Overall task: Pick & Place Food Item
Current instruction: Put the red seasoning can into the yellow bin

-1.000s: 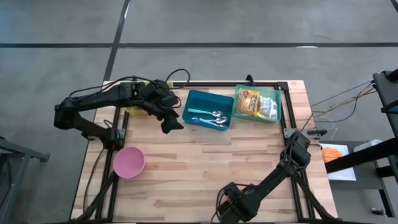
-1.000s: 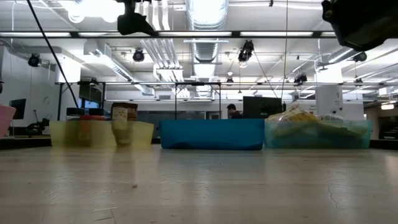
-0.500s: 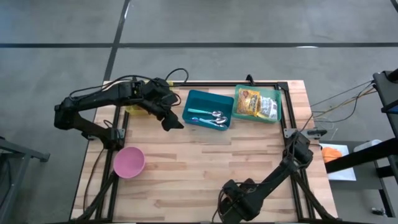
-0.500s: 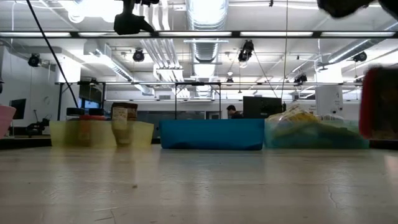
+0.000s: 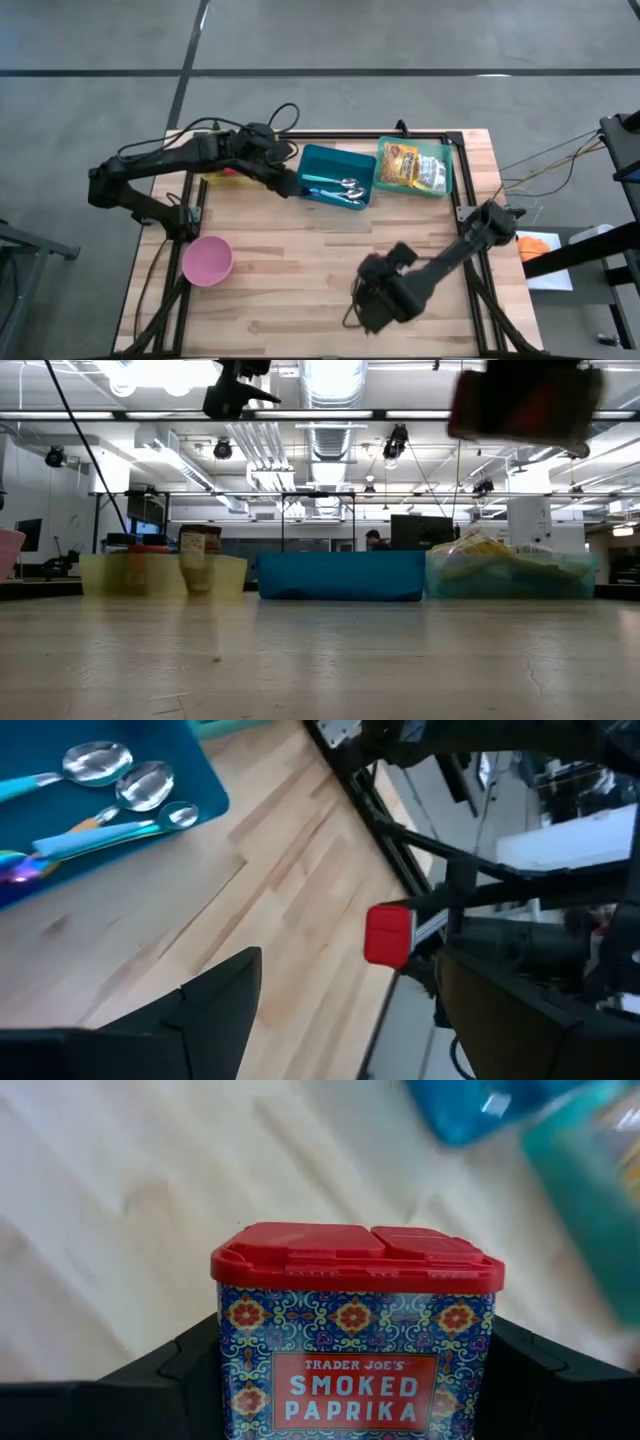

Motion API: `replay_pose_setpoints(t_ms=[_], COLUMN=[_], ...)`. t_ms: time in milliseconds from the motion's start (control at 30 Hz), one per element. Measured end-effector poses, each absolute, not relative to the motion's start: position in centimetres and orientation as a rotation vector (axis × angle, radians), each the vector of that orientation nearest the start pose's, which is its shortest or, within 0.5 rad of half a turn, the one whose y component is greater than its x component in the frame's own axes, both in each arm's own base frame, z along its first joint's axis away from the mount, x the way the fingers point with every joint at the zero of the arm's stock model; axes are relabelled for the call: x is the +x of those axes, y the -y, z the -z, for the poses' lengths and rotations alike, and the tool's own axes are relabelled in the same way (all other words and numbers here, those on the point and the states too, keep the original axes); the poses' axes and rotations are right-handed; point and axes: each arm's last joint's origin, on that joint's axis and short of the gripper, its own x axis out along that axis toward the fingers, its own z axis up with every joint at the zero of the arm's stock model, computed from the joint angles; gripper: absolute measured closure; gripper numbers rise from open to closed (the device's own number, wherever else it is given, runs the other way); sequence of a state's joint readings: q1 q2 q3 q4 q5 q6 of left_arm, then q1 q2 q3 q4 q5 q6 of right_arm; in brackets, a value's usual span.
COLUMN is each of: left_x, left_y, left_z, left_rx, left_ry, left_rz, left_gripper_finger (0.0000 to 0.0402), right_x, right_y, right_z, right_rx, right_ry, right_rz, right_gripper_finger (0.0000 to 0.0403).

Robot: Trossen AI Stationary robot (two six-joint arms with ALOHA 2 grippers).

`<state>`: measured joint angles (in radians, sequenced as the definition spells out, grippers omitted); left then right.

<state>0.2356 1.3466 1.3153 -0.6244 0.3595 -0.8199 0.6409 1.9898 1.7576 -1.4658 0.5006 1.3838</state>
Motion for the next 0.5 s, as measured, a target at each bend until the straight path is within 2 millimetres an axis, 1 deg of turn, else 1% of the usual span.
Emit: replay_pose_setpoints(t_ms=[200, 300, 400, 500], left_x=[28.9, 29.6, 30.3, 31.0], left_y=[-5.9, -5.9, -5.9, -5.9], left_z=[-34.8, -34.7, -34.8, -34.7], left_rx=[-1.013, -1.041, -1.056, -1.067], left_ry=[-0.651, -0.629, -0.593, -0.571], left_rz=[-0.151, -0.124, -0.095, -0.077], left_gripper_finger=[0.0097, 0.0097, 0.0097, 0.0097], right_x=[30.2, 30.1, 30.3, 30.9], right_y=[-16.9, -15.1, -13.7, -12.7], right_z=[-29.6, -31.1, -32.0, -32.2], right_rx=[0.173, 0.149, 0.115, 0.063], right_ry=[-1.027, -1.016, -1.02, -1.029], right_rz=[0.781, 0.759, 0.738, 0.693], right_gripper_finger=[0.0127, 0.0127, 0.0127, 0.0127])
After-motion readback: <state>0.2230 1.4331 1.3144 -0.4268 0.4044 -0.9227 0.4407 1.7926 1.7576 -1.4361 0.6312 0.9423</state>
